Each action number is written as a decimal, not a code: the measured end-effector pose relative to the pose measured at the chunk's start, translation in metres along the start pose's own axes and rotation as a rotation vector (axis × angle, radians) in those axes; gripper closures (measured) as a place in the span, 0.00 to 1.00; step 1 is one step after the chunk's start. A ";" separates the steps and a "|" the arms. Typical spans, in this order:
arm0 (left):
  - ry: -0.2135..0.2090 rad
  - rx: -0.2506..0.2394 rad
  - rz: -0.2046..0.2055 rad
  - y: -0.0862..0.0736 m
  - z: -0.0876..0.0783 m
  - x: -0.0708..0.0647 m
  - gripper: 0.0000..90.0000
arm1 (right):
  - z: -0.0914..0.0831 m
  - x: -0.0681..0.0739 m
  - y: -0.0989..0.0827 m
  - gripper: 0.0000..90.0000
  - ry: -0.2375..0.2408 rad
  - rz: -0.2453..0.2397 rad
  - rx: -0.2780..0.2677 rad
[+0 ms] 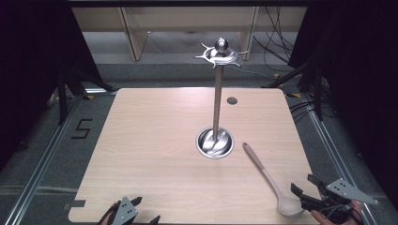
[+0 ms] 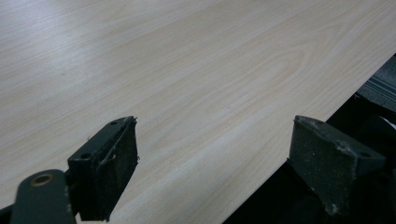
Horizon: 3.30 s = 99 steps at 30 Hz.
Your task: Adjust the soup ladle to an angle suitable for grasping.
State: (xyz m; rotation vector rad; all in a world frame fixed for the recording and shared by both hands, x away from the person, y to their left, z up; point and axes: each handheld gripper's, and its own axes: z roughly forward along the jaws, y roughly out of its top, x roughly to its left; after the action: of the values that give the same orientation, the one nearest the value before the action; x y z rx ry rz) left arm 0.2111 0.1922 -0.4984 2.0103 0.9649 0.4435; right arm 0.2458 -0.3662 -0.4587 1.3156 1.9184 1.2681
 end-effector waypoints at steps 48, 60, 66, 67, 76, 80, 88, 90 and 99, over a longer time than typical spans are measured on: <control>-0.004 -0.018 -0.037 0.000 0.003 0.000 0.17 | 0.088 0.026 0.081 0.41 0.068 -0.242 0.417; 0.003 0.014 0.004 0.000 0.002 0.002 0.17 | 0.114 0.027 0.074 0.51 0.105 -0.240 0.575; -0.010 -0.014 -0.013 0.000 0.002 0.001 0.17 | 0.124 0.027 0.071 0.55 0.092 -0.229 0.628; -0.008 -0.014 -0.027 0.000 0.002 0.000 0.17 | 0.127 0.028 0.069 0.56 0.095 -0.195 0.649; -0.009 -0.018 -0.024 0.000 0.003 0.000 0.17 | 0.139 0.026 0.065 0.62 0.100 -0.192 0.702; -0.004 0.005 -0.001 0.000 0.002 0.001 0.17 | 0.144 0.028 0.064 0.63 0.097 -0.196 0.727; -0.008 0.009 0.007 0.001 0.001 0.000 0.17 | 0.150 0.024 0.062 0.70 0.080 -0.235 0.758; -0.018 -0.012 -0.019 0.001 0.002 -0.002 0.17 | 0.151 0.023 0.061 0.71 0.062 -0.243 0.765; -0.023 -0.008 -0.008 0.001 0.001 -0.002 0.17 | 0.158 0.027 0.057 0.76 0.058 -0.239 0.791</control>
State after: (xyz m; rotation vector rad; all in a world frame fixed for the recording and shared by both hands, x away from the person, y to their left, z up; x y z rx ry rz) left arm 0.2110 0.1898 -0.4981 1.9991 0.9553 0.4184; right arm 0.3851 -0.2700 -0.4762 1.3216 2.6571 0.4219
